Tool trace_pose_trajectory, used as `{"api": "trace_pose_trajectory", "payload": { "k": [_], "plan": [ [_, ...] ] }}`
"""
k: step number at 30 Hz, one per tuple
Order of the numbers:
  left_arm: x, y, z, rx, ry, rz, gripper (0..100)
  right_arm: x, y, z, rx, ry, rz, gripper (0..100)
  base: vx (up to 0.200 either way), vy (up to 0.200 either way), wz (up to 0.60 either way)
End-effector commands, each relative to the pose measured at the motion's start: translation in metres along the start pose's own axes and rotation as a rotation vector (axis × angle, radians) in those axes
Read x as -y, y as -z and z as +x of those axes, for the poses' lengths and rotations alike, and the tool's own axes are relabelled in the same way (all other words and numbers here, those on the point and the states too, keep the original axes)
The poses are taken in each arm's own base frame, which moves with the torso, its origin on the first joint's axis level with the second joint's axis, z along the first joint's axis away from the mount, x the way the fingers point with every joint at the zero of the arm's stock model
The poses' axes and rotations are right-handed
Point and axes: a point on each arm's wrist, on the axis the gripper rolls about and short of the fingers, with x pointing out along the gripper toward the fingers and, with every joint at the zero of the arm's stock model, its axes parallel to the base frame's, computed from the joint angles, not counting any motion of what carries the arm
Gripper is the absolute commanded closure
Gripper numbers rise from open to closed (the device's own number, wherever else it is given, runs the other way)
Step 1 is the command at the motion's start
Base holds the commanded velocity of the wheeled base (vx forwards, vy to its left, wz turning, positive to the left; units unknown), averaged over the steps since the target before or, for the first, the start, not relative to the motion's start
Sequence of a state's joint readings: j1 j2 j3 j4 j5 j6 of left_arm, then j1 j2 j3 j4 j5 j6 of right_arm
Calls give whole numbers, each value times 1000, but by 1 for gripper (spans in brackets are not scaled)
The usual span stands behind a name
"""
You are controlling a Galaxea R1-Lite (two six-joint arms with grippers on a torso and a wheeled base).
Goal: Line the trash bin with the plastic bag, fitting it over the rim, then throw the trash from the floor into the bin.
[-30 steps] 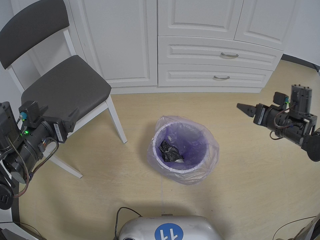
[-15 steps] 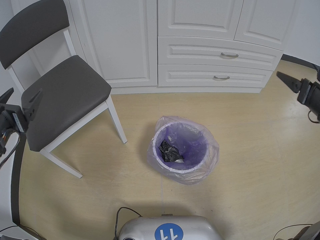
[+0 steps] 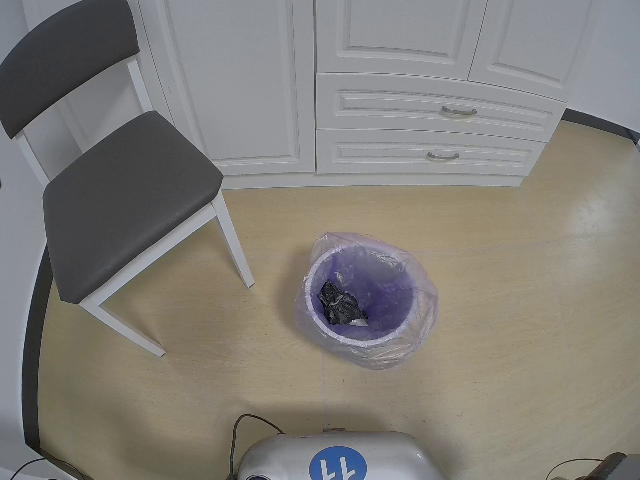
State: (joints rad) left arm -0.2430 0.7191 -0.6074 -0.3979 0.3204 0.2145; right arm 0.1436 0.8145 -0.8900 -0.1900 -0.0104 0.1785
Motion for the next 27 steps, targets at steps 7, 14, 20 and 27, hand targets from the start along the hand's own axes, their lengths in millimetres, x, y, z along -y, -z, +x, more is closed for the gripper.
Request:
{"api": "trace_pose_trajectory", "payload": {
  "k": [7,14,20,27],
  "plan": [
    [-20,-10,-54,84,-107,-1,0,-5,-4,-118,153,62,-32,0,0,0,0],
    [-24,-4,-78,78,-130,5,0,-9,18,-153,218,98,-58,0,0,0,0],
    [-24,9,-94,54,-137,11,0,-7,42,-173,245,90,-61,0,0,0,0],
    [-23,23,-113,55,-189,25,0,4,76,-180,165,53,-32,0,0,0,0]
  ]
}}
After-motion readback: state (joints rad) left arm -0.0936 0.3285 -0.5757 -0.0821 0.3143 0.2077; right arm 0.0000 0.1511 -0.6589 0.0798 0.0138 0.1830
